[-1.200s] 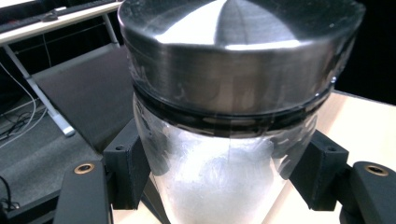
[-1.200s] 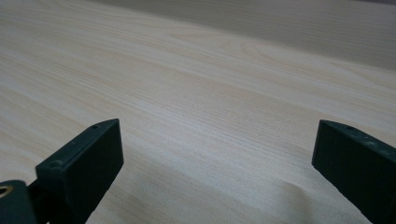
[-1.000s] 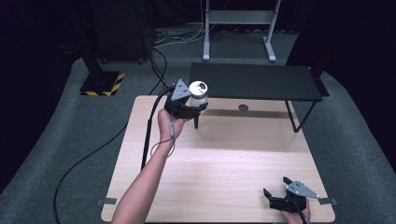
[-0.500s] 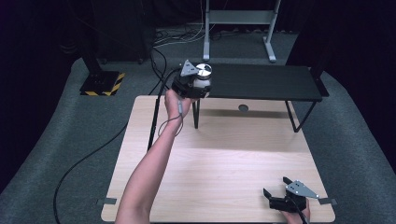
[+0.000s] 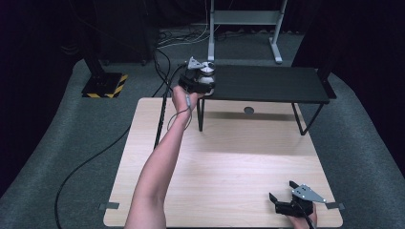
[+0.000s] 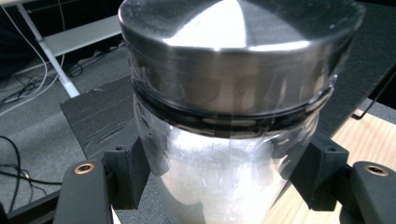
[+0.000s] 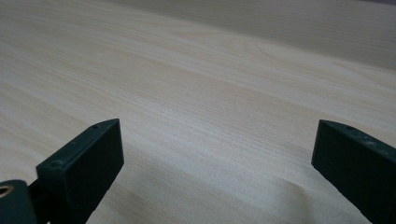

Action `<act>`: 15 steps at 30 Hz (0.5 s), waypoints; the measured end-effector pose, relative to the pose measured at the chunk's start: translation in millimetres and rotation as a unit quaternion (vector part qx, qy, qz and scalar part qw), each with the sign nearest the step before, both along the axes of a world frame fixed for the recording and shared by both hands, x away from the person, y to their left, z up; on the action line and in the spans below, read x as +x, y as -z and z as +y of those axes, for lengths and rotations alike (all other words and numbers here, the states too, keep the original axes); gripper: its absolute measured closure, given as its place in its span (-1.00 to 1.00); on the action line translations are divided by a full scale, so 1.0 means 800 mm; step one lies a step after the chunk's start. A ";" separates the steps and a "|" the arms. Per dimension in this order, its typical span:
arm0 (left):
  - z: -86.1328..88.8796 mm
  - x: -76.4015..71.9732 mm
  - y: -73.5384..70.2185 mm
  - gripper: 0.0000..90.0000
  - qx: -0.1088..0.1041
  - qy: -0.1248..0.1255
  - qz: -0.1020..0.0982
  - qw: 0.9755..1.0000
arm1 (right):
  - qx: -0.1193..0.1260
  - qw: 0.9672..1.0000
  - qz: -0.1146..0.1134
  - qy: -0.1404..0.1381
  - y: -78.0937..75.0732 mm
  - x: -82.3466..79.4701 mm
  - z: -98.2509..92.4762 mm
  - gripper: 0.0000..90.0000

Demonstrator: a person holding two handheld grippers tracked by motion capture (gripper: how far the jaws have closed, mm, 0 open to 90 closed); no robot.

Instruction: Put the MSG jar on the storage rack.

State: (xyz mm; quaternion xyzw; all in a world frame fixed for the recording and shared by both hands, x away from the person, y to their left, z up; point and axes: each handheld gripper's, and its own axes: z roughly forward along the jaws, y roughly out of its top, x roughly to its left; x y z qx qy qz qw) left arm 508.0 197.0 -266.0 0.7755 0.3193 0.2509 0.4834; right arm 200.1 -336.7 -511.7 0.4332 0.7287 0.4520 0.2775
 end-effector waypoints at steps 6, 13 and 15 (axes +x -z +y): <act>0.006 0.005 0.010 -0.31 -0.017 0.000 0.001 1.000 | -0.001 1.000 -0.001 -0.001 0.000 0.000 0.000 -0.97; 0.009 0.005 0.015 -0.31 -0.027 -0.001 -0.002 1.000 | -0.002 1.000 -0.001 0.001 0.000 -0.001 0.001 -0.97; 0.010 0.005 0.016 -0.31 -0.028 0.000 -0.002 1.000 | -0.002 1.000 -0.001 0.001 0.000 0.000 0.001 -0.97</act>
